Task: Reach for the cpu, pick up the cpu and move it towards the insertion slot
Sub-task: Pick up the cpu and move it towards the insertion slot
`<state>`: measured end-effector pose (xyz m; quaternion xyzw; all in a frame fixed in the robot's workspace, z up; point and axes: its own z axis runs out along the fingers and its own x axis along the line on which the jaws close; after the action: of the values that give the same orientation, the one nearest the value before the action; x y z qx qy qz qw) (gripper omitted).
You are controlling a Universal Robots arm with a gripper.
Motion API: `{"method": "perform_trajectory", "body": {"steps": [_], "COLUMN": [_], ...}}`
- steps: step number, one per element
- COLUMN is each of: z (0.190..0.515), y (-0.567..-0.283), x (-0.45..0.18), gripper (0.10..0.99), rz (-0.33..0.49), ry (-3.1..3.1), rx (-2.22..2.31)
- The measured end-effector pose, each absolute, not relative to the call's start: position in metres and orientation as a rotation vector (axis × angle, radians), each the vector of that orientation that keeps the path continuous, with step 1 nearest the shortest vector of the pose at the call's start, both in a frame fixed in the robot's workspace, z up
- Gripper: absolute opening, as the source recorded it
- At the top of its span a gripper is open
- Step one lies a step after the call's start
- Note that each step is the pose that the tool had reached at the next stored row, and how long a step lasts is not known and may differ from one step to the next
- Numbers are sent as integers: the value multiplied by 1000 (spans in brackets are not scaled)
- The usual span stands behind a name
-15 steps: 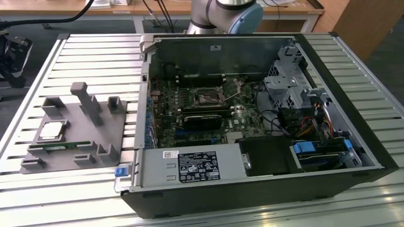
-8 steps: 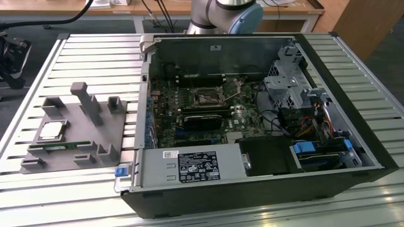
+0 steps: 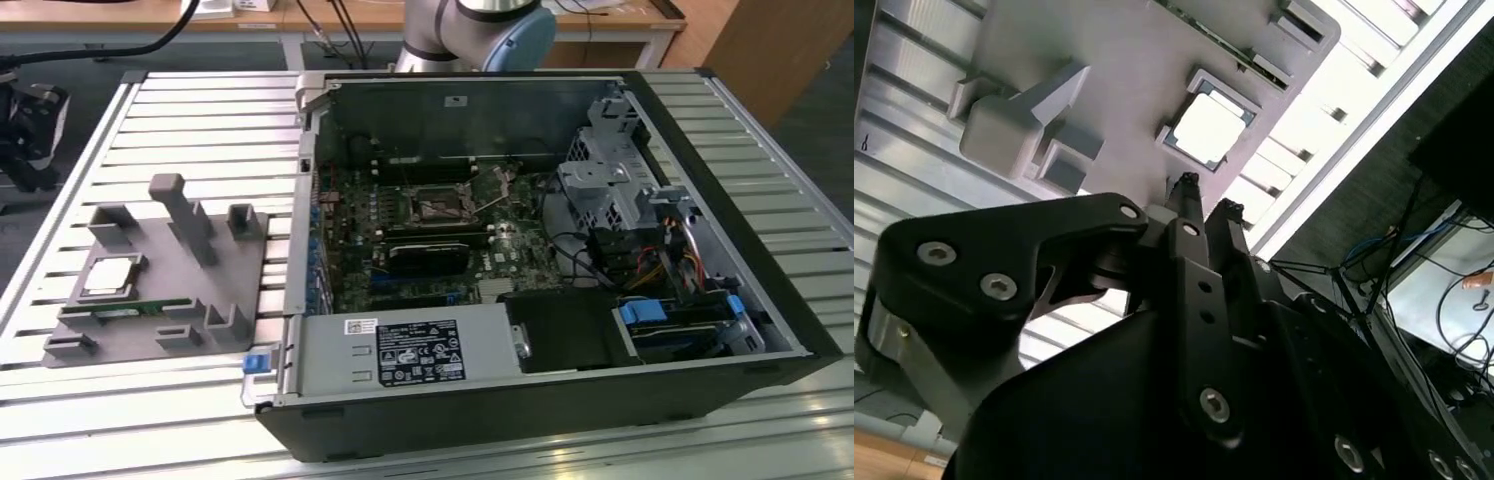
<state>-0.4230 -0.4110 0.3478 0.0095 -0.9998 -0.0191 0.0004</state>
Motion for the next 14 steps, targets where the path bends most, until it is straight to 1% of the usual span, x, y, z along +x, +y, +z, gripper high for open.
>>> {"method": "perform_trajectory", "body": {"steps": [2,3,6,7,8,9,10,14], "z": [347,347,345,345,344,344,344,342], "y": [-411,-411,-411,-411,-412,-412,-412,-412], "x": [-423,-423,-423,-423,-423,-423,-423,-423], "gripper": [294,294,471,471,525,525,592,592], "rz": [-60,-60,-60,-60,-60,-60,-60,-60], "ry": [-3140,-3140,-3140,-3140,-3140,-3140,-3140,-3140], "rx": [30,30,30,30,30,30,30,30]}}
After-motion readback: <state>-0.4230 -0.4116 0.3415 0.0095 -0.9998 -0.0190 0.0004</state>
